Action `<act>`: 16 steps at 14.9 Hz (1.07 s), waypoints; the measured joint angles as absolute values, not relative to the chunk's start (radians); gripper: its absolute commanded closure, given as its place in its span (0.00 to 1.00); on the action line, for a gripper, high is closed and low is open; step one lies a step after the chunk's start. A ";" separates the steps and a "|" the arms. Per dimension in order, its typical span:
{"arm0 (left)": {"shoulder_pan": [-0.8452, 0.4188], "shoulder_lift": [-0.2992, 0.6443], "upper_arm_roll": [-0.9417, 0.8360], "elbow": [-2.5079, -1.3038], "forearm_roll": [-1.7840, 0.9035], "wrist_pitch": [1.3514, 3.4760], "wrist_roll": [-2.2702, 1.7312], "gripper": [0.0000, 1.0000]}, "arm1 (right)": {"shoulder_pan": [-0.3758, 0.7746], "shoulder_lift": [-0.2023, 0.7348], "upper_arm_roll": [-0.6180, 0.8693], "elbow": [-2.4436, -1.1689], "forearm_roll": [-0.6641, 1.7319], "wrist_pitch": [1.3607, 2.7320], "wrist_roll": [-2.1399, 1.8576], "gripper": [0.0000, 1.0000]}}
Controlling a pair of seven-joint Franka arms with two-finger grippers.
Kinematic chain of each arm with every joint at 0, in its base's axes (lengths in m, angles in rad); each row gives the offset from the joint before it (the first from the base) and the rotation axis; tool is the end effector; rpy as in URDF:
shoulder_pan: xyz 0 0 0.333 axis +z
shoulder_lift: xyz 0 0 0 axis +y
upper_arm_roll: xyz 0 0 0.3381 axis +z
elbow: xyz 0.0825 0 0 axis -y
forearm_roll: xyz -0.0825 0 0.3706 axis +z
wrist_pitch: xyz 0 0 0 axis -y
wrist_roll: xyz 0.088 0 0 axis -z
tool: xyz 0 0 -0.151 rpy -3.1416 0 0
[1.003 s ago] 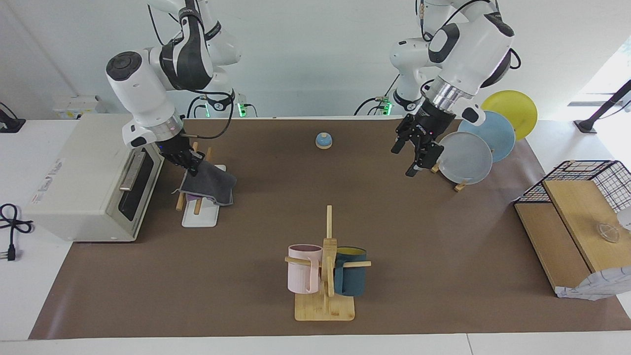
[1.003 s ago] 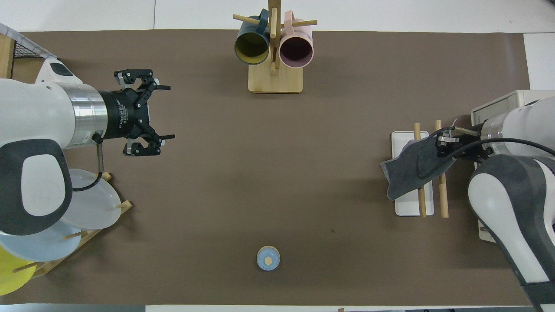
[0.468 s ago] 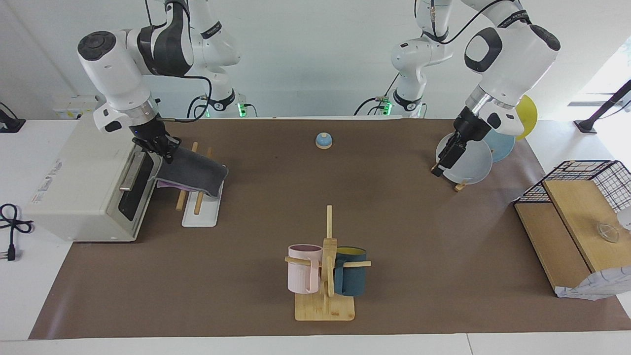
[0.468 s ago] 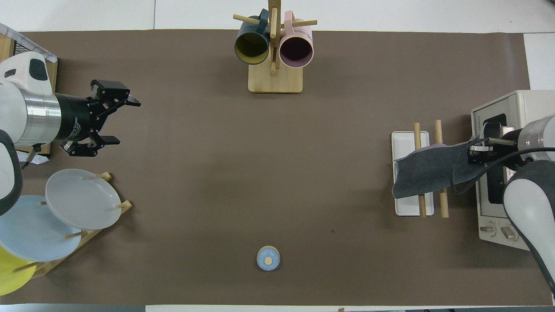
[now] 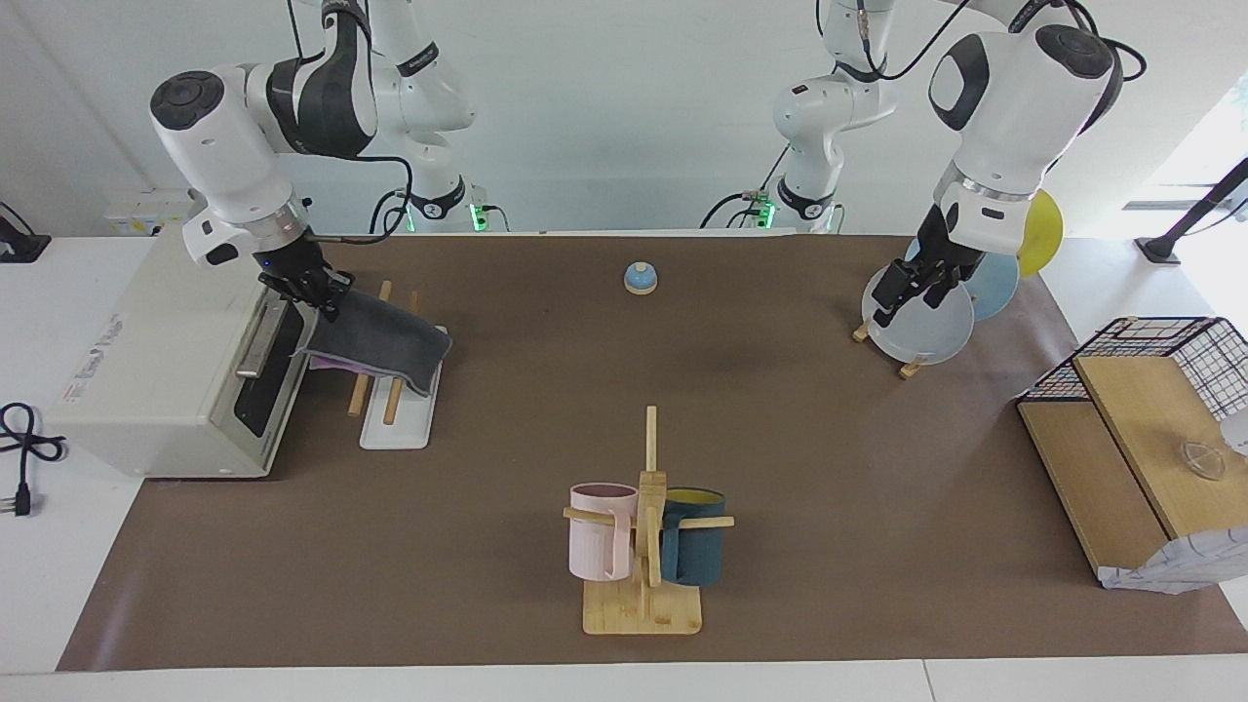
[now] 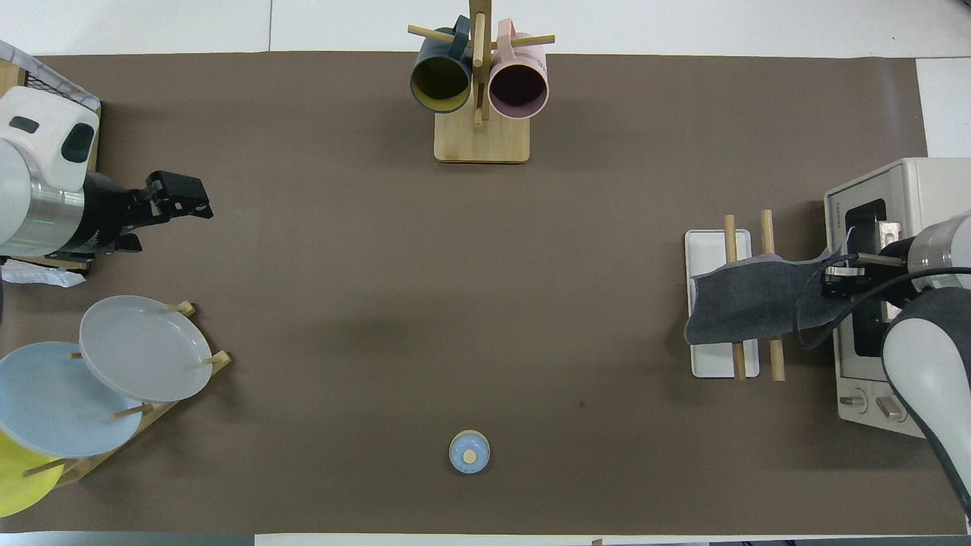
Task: Fold towel and hang on rack
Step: 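Drape the towel over the wooden rods with the right gripper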
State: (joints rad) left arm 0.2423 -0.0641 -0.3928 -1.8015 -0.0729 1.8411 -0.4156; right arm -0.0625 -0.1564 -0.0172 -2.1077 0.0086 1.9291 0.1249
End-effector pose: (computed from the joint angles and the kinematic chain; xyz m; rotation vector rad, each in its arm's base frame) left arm 0.5359 -0.0953 0.5519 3.0365 0.4288 0.1259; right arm 0.4867 -0.0382 0.4659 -3.1144 0.3242 0.0352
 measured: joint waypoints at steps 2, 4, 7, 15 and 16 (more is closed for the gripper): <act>0.242 -0.048 -0.390 -1.749 -0.030 1.776 -0.326 0.00 | -0.075 -0.159 -0.017 -2.116 0.008 1.946 0.101 1.00; 0.225 -0.030 -0.363 -1.708 -0.004 1.726 -0.249 0.00 | -0.093 -0.160 -0.018 -2.133 0.008 1.967 0.074 1.00; 0.104 -0.014 -0.242 -1.675 0.017 1.670 -0.185 0.00 | -0.100 -0.164 -0.018 -2.158 0.008 1.988 0.068 1.00; -0.018 0.002 -0.098 -1.639 0.018 1.586 -0.060 0.00 | -0.100 -0.176 -0.018 -2.174 0.008 1.989 0.066 0.02; -0.024 0.004 -0.094 -1.639 0.018 1.598 -0.060 0.00 | -0.100 -0.177 -0.018 -2.174 0.008 1.989 0.058 0.00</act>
State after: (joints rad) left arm -0.0237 0.0037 -0.0944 -1.6388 0.0180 1.5979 -0.0598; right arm -0.1002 -0.1772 -0.0177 -2.1743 0.0079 1.9886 0.0582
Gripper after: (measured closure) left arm 0.000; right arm 0.617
